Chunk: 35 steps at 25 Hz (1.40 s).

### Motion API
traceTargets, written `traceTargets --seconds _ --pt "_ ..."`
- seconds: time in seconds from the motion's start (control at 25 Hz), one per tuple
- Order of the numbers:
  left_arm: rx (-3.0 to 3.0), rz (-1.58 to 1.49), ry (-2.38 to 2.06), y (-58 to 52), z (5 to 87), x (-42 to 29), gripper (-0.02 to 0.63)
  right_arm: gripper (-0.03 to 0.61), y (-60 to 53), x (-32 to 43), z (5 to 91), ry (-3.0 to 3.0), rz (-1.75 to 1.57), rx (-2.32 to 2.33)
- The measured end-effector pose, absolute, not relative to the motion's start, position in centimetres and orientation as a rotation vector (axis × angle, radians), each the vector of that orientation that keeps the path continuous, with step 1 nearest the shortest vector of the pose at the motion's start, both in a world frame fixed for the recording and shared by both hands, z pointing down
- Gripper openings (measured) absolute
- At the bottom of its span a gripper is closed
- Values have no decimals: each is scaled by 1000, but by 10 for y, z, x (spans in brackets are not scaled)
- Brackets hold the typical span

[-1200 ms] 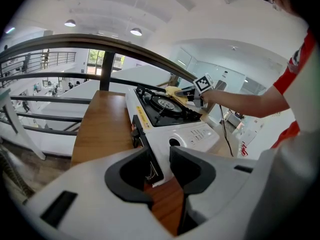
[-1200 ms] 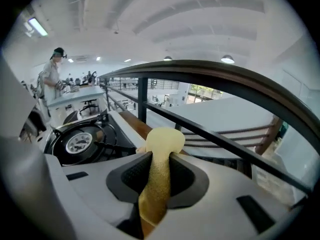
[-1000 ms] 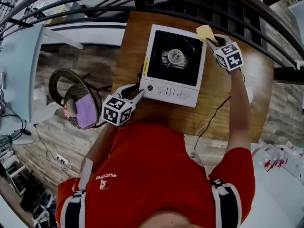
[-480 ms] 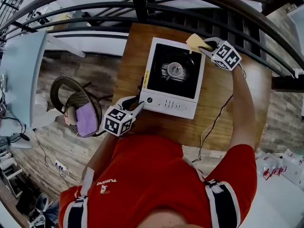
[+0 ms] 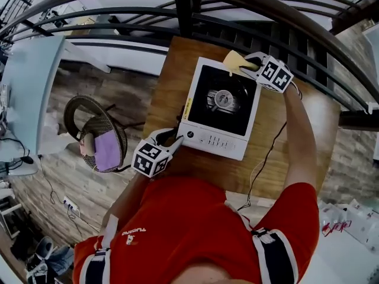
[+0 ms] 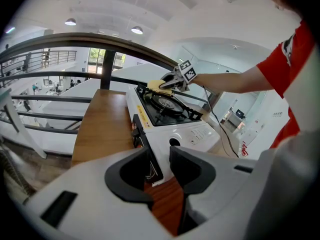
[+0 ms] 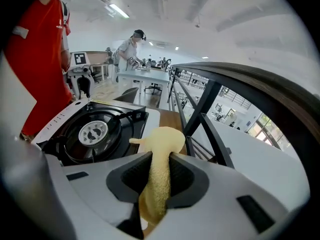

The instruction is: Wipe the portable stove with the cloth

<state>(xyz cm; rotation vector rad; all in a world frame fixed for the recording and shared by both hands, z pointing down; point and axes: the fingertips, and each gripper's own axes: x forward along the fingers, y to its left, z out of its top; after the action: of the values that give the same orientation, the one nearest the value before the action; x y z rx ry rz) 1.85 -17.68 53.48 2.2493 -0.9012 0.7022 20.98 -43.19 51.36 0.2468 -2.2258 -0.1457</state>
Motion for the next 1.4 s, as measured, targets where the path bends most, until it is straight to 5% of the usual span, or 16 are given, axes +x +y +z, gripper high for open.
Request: traceTargets --seconds 1.4 --pt "2262 694 -854 -177 538 18 135 91 -431 7 520 -2240 -214 65"
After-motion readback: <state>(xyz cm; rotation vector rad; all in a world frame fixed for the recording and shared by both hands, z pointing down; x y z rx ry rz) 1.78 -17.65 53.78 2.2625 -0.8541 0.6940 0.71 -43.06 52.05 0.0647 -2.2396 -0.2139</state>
